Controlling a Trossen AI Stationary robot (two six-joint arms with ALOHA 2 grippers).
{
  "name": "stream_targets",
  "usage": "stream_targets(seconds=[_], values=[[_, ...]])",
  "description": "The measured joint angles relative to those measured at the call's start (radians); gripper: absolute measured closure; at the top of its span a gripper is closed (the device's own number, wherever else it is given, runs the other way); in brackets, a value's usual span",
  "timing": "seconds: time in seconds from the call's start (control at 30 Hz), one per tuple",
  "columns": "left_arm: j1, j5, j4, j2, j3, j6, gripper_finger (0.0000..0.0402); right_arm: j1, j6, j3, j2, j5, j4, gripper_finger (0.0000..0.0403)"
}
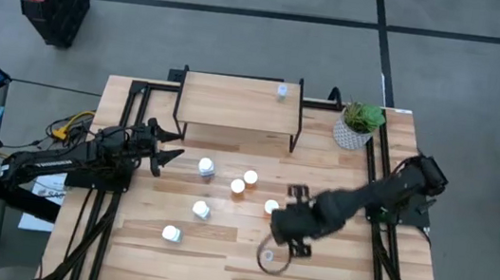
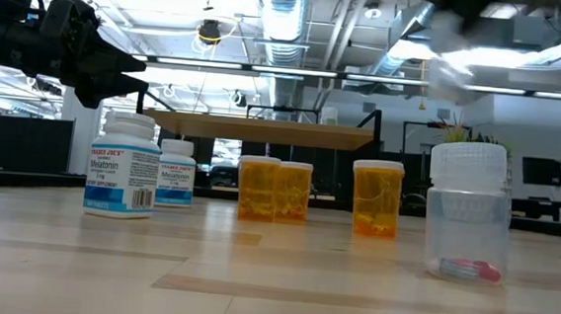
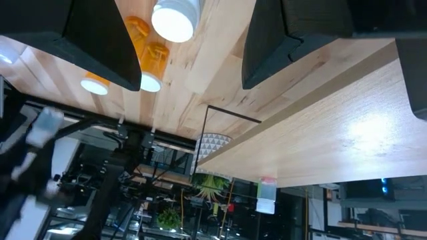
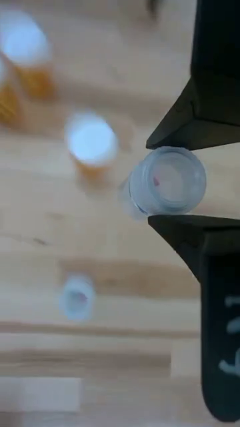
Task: Pick and place medicine bottles onto shelf by color
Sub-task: Put the right transparent pill bottle on the shelf aligned with the other transparent pill bottle
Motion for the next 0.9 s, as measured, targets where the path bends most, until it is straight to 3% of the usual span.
stream_targets(seconds=[0.2, 0.4, 0.5, 0.63, 0.9], values=[[0.0, 0.0, 0.0, 0.0, 0.0, 0.0, 0.0154, -0.214, -0.307, 0.167, 0.0, 0.059, -0.026, 0.0277], [0.0, 0.0, 0.0, 0.0, 0.0, 0.0, 0.0154, -0.489, -0.515, 0.223, 0.0, 0.064, -0.022, 0.0275], [0.0, 0.0, -0.001, 0.0, 0.0, 0.0, 0.0154, -0.622, -0.583, 0.224, 0.001, 0.042, 0.018, 0.0274], [0.0, 0.0, -0.001, 0.0, 0.0, 0.0, 0.0154, -0.758, -0.624, 0.225, 0.02, -0.061, 0.081, 0.0274], [0.0, -0.005, -0.001, 0.0, 0.0, 0.015, 0.0154, -0.891, -0.649, 0.225, 0.084, -0.142, 0.071, 0.0274]])
